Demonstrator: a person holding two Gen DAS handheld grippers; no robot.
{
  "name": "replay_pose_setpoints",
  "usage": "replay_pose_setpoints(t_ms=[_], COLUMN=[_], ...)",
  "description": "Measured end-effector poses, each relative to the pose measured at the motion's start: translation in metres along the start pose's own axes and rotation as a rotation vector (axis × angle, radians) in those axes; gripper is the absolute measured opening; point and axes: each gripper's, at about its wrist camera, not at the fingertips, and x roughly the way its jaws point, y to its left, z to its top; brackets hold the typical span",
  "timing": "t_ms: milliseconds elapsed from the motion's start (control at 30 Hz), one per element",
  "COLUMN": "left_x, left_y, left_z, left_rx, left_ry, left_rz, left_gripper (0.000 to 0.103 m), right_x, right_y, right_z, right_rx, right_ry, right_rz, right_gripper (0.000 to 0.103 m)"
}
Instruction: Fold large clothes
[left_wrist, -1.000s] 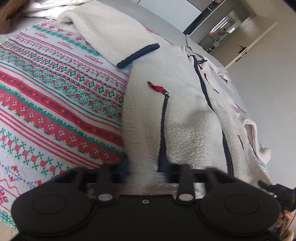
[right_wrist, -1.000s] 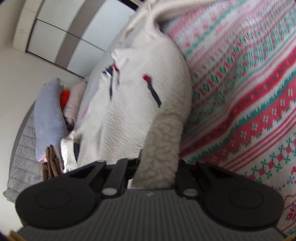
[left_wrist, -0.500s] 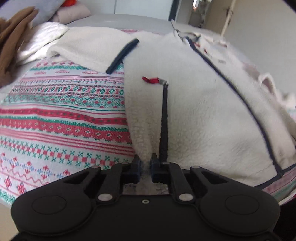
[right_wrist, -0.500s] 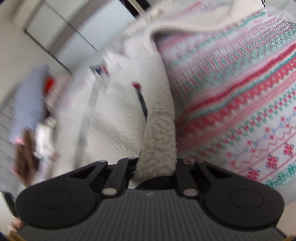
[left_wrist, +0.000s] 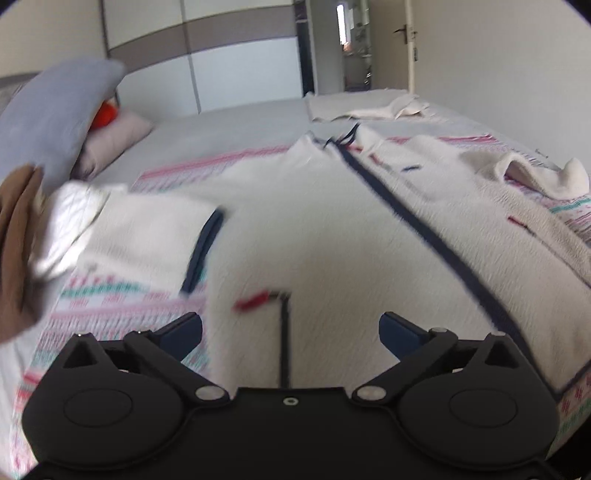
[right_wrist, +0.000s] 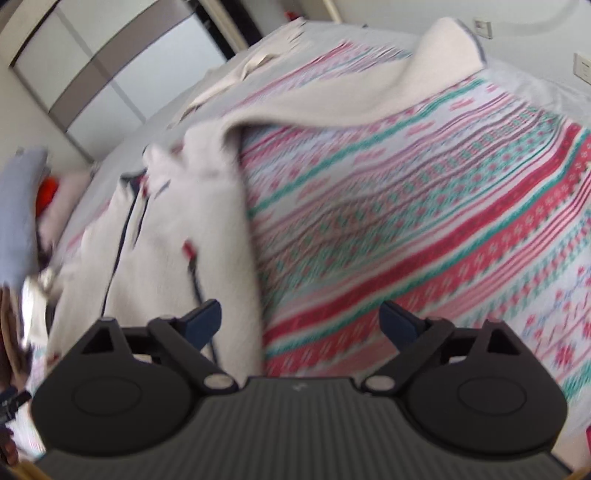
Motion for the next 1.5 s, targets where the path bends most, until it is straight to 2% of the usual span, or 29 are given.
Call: replay_pose_setpoints(t_ms=[133, 267, 400, 500, 567, 600, 633, 667, 733, 767, 800, 833, 900, 967, 1000, 1033, 1067, 1133, 1167, 1267, 1300, 1433, 1500], left_x=[0.039, 0.091, 0.150, 0.196, 0.226, 0.240, 0.253, 0.265, 0.283, 0.290, 0.297, 0.303, 0.317, 0.328, 0.326, 0.322, 0.319, 0.319, 0.318, 0.317, 0.316, 0.323, 0.321], left_y=[-0.036, -0.091, -0.144, -0.187, -0.213, -0.226, -0.235, -0.244, -0.257, -0.264, -0.271, -0.278, -0.296, -0.323, -0.332, -0.336, -0.336, -0.333, -0.334, -0.336, -0.336, -0.339, -0.341], left_z=[0.043, 0.088, 0.130, 0.156, 0.169, 0.178, 0.183, 0.188, 0.195, 0.199, 0.201, 0.203, 0.201, 0.188, 0.183, 0.184, 0.184, 0.181, 0.180, 0.178, 0.177, 0.178, 0.178], left_rx=[-0.011, 0.039, 0.057, 0.080, 0.074, 0.053, 0.027, -0.008, -0.073, -0.105, -0.131, -0.155, -0.161, -0.058, 0.003, 0.024, 0.032, 0.021, 0.023, 0.036, 0.038, 0.045, 0.058], left_ry=[0.011, 0.006, -0.044, -0.079, -0.094, -0.100, -0.103, -0.111, -0.135, -0.150, -0.158, -0.157, -0.104, -0.035, -0.046, -0.055, -0.058, -0.060, -0.062, -0.066, -0.066, -0.065, -0.070], left_rz=[-0.075, -0.177, -0.263, -0.303, -0.329, -0.346, -0.370, -0.392, -0.432, -0.459, -0.487, -0.531, -0.640, -0.681, -0.651, -0.639, -0.640, -0.647, -0.646, -0.635, -0.633, -0.625, -0.629], left_gripper=[0.103, 0.103, 0.101, 0.101, 0.100, 0.097, 0.093, 0.092, 0.080, 0.075, 0.066, 0.059, 0.053, 0.053, 0.053, 0.053, 0.053, 0.054, 0.054, 0.055, 0.055, 0.057, 0.063], right_x=[0.032, 0.077, 0.114, 0.140, 0.153, 0.158, 0.161, 0.161, 0.148, 0.133, 0.122, 0.116, 0.125, 0.147, 0.162, 0.170, 0.173, 0.166, 0.162, 0.152, 0.145, 0.115, 0.104], right_y=[-0.042, -0.078, -0.105, -0.115, -0.124, -0.128, -0.132, -0.133, -0.126, -0.122, -0.119, -0.119, -0.124, -0.126, -0.129, -0.139, -0.152, -0.176, -0.180, -0.177, -0.177, -0.162, -0.145], right_z=[0.046, 0.090, 0.129, 0.160, 0.180, 0.190, 0.200, 0.210, 0.226, 0.232, 0.237, 0.240, 0.244, 0.240, 0.236, 0.234, 0.230, 0.229, 0.229, 0.237, 0.237, 0.230, 0.229], right_rx=[0.088, 0.130, 0.174, 0.190, 0.236, 0.261, 0.280, 0.278, 0.195, 0.127, 0.069, 0.027, -0.024, -0.101, -0.115, -0.091, -0.033, 0.107, 0.150, 0.118, 0.120, 0.097, 0.084], right_ry=[-0.077, -0.135, -0.204, -0.240, -0.265, -0.277, -0.291, -0.301, -0.383, -0.451, -0.525, -0.565, -0.547, -0.491, -0.453, -0.428, -0.431, -0.477, -0.491, -0.510, -0.515, -0.526, -0.511], right_rz=[-0.031, -0.043, 0.047, 0.055, 0.050, 0.032, -0.006, -0.034, -0.057, -0.079, -0.121, -0.161, -0.220, -0.328, -0.398, -0.433, -0.417, -0.337, -0.368, -0.643, -0.675, -0.599, -0.552], right_gripper=[0.096, 0.093, 0.092, 0.088, 0.070, 0.062, 0.037, 0.023, 0.019, 0.018, 0.018, 0.017, 0.017, 0.023, 0.029, 0.040, 0.048, 0.046, 0.045, 0.042, 0.041, 0.042, 0.046])
